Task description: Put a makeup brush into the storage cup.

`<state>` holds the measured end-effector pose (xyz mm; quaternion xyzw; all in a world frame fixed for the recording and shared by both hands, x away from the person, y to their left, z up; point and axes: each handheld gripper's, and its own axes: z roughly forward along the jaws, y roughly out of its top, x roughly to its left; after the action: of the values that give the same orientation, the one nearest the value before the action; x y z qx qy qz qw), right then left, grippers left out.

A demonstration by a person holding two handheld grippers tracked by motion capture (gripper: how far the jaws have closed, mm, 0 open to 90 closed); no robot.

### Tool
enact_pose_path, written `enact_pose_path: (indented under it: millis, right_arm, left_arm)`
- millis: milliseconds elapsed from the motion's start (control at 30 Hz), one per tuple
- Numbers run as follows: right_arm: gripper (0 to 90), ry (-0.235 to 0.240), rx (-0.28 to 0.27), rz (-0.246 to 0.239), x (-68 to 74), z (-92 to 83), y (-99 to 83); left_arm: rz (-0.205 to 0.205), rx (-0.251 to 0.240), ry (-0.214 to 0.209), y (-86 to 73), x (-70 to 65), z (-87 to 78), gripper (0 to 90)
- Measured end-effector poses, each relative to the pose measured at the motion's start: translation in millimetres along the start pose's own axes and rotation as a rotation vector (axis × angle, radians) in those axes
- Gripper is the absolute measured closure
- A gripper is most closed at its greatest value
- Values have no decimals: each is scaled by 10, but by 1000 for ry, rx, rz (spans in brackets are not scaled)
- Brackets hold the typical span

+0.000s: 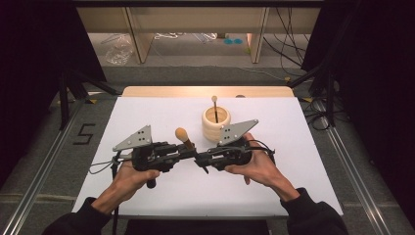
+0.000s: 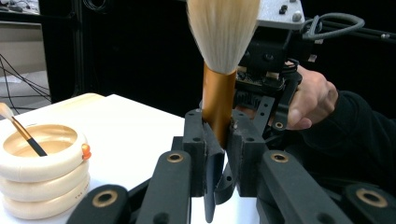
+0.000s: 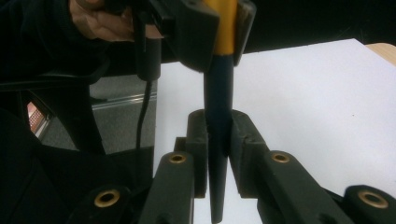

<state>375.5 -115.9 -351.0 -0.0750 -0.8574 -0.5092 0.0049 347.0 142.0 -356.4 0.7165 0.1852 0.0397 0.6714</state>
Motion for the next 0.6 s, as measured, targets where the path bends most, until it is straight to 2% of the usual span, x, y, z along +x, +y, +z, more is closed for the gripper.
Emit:
enact_pose_path:
  millis: [167,500,533,600]
  right_arm:
    - [797,-8,-6,-5,6,17,-3]
    - [801,-11,-13,-9,4,24,-6]
    - [801,-9,-13,-7,4,27,-8]
    - [802,-10,-14,-6,5,31,-16]
  left_arm:
    - [43,37,12,11,-29,22,787]
    - [39,41,11,29,-9,27,786]
    - [22,40,21,22,-20,28,786]
    - [26,39,22,20,-20,32,785]
